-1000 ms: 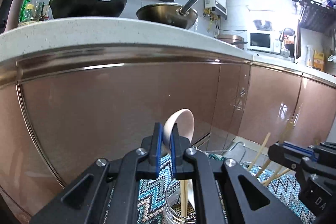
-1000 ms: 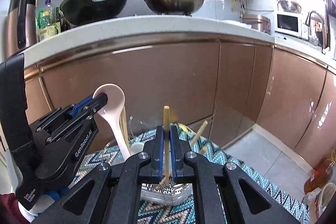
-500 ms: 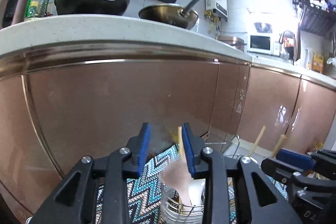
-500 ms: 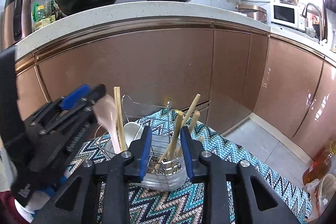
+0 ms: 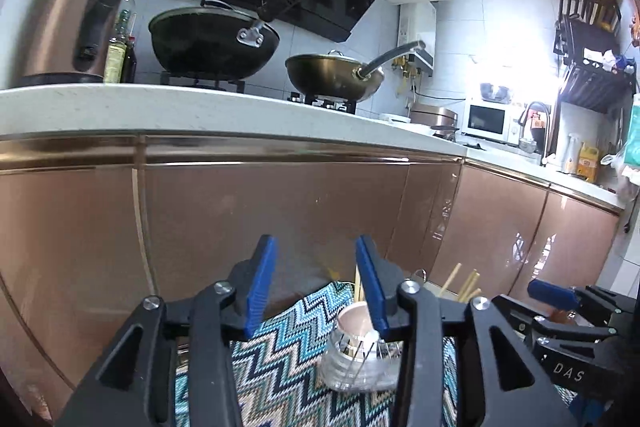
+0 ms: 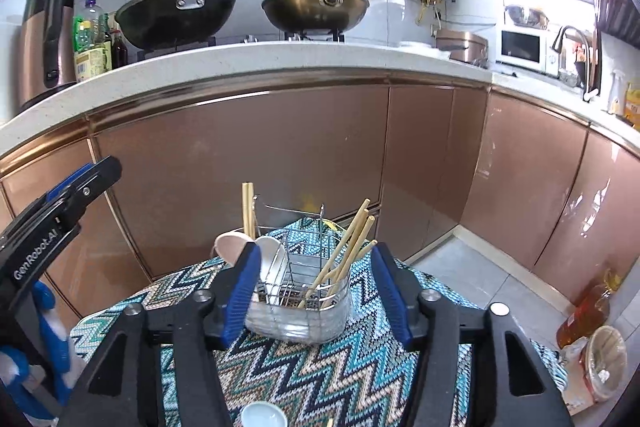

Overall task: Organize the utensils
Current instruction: 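Raise both tools up and away from the wire rack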

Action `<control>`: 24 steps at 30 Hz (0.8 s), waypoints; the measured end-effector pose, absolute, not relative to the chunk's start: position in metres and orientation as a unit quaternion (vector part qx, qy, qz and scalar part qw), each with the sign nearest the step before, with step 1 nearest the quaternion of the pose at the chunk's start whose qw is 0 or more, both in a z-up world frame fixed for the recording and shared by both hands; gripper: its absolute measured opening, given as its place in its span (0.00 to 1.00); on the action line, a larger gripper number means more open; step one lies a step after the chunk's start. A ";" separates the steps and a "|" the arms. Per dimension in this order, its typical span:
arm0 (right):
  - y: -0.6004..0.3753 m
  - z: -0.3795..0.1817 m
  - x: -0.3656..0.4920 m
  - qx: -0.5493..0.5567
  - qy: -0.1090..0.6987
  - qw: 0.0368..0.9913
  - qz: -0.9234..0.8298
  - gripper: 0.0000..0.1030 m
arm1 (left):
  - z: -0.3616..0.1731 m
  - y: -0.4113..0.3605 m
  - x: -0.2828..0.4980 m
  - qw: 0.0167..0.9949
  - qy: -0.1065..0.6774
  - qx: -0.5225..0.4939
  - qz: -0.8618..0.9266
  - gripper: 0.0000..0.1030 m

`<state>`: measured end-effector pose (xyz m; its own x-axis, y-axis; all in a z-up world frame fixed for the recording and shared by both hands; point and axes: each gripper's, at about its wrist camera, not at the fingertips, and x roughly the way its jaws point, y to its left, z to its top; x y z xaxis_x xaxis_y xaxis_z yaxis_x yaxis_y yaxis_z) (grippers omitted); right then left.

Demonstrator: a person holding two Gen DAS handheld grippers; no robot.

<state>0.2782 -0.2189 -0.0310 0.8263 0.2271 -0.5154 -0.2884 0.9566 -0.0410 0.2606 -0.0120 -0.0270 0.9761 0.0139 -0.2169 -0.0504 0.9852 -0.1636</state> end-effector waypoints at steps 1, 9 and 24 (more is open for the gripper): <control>-0.218 -0.027 0.271 -0.063 0.257 0.955 0.134 0.63 | -0.023 -0.007 0.251 0.990 0.106 -0.088 0.014 0.39; -0.221 0.009 0.213 -0.083 0.214 0.966 0.121 0.93 | 0.006 0.011 0.194 0.990 0.096 -0.106 0.007 0.61; -0.256 0.067 0.106 -0.043 0.127 0.988 0.078 1.00 | 0.046 0.024 0.115 0.989 0.078 -0.125 -0.009 0.74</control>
<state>0.1064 -0.2561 0.0672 0.9555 0.1426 -0.2583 -0.1644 0.9843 -0.0645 0.1146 0.0244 0.0462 0.9877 -0.0371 -0.1517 -0.0017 0.9686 -0.2484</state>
